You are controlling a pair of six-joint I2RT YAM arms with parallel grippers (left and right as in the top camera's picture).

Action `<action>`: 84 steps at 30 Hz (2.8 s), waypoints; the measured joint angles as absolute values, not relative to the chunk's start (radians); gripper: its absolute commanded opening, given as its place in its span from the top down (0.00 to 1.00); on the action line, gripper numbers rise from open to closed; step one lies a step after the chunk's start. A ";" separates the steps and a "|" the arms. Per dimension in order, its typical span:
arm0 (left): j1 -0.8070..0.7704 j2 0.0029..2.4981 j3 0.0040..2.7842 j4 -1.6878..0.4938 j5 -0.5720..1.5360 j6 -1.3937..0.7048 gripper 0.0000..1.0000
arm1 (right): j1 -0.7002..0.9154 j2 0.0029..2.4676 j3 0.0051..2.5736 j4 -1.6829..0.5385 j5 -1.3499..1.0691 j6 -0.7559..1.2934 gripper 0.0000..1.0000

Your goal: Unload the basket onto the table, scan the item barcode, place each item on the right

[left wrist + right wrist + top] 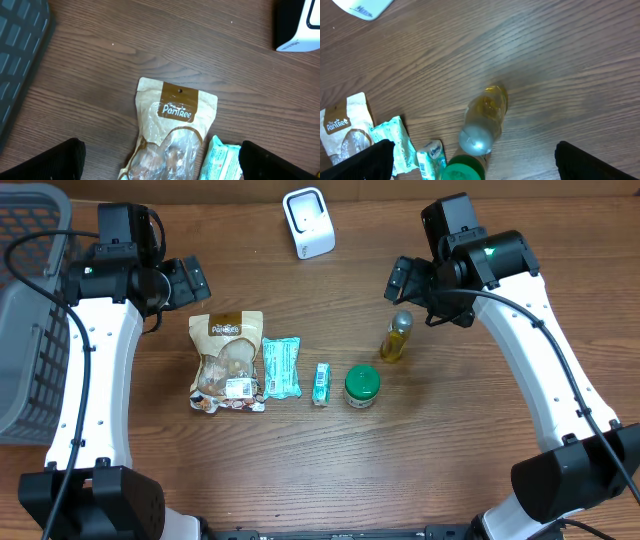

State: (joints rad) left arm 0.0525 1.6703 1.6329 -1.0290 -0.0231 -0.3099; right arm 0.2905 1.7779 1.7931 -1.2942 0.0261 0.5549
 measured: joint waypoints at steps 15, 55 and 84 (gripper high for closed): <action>0.052 1.670 1.633 -1.029 -0.023 -0.310 0.00 | 0.290 1.778 1.793 -1.266 0.027 0.549 0.00; 0.052 1.670 1.633 -1.029 -0.023 -0.310 0.01 | 0.310 1.795 1.539 -1.041 0.034 0.523 0.00; 0.052 1.670 1.633 -1.029 -0.023 -0.310 0.00 | 0.310 1.795 1.535 -1.006 0.032 0.524 0.00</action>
State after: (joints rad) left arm 0.0525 1.6703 1.6329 -1.0290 -0.0227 -0.3099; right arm 0.3099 1.7947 1.5349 -1.0058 0.0322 0.5240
